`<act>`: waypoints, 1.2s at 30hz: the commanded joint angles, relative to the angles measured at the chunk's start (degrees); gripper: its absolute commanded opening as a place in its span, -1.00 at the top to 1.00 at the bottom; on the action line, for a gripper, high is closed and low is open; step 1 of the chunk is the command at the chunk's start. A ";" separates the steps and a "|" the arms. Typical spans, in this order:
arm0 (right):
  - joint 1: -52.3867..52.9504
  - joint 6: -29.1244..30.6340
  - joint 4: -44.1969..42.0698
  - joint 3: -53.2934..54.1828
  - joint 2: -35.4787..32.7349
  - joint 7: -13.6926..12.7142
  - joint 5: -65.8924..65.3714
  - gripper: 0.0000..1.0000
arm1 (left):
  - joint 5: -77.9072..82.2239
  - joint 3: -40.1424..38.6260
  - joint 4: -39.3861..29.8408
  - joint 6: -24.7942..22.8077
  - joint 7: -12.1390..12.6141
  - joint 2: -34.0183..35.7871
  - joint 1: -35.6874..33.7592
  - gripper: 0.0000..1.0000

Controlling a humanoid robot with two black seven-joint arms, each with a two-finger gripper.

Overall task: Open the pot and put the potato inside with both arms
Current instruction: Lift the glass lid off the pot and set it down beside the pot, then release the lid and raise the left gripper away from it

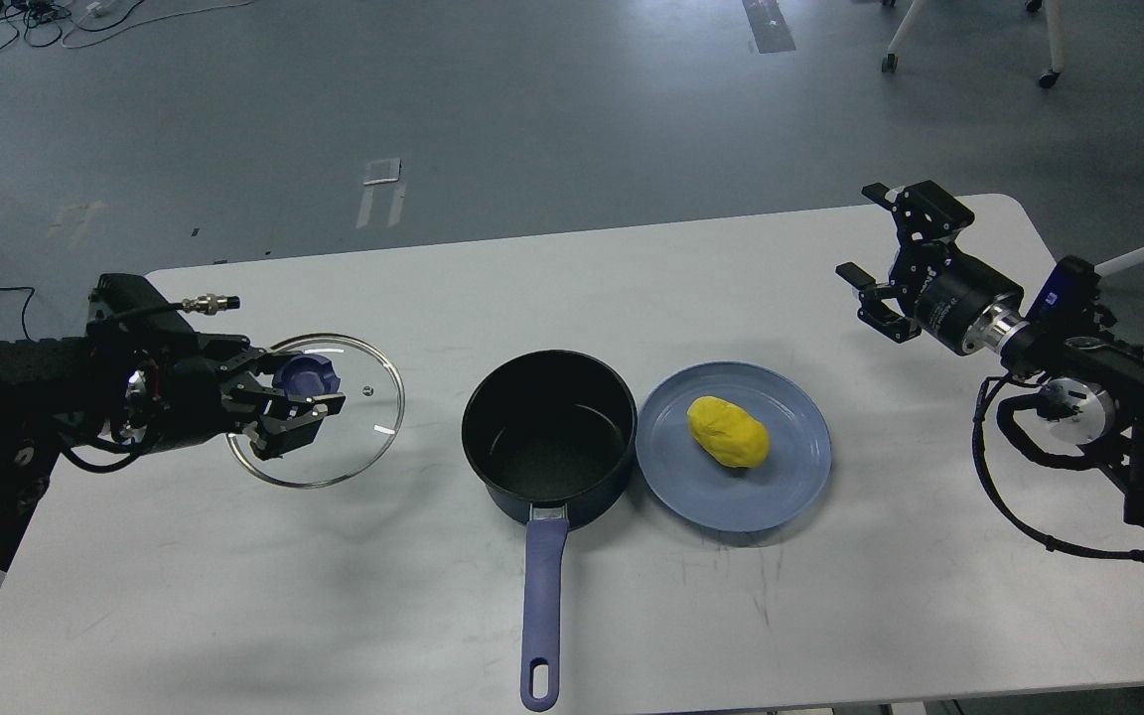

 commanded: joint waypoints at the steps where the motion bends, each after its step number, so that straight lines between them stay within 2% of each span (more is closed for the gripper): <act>1: 0.01 0.00 -0.01 0.00 -0.04 0.00 0.00 -1.00 | -1.33 0.03 3.72 1.67 0.01 -0.71 3.13 0.23; 7: -0.08 0.00 -0.01 0.00 -0.13 0.00 0.00 -1.00 | -3.18 -0.06 9.61 3.87 0.01 -3.43 6.38 0.21; 16: -0.17 0.00 -0.01 0.00 -0.13 0.00 0.00 -1.00 | -3.53 -0.41 13.67 5.46 0.01 -5.89 8.50 0.20; 22: -0.17 0.00 -0.01 0.00 -0.39 0.00 0.00 -1.00 | -5.90 -0.06 17.44 5.81 0.01 -8.26 9.55 0.10; 23: -0.17 0.00 -0.01 0.00 -0.56 0.00 0.00 -1.00 | -5.90 -0.06 17.45 5.90 0.01 -8.35 9.64 0.07; 25: -0.17 0.00 -0.01 0.00 -0.74 0.00 0.00 -1.00 | -5.99 -0.15 17.45 5.90 0.01 -8.44 9.82 -0.13; 27: -0.26 0.00 -0.01 0.00 -0.92 0.00 0.00 -1.00 | -6.60 -0.32 17.45 5.81 0.01 -8.44 9.99 -0.55; 30: -0.26 0.00 0.08 0.00 -1.00 0.00 0.00 -1.00 | -8.97 -0.32 17.53 5.64 0.01 -8.35 9.90 -0.93; 36: -0.17 0.00 0.08 0.00 -1.00 0.00 0.00 -1.00 | -13.11 -0.24 17.01 2.47 0.01 -7.56 9.02 -0.95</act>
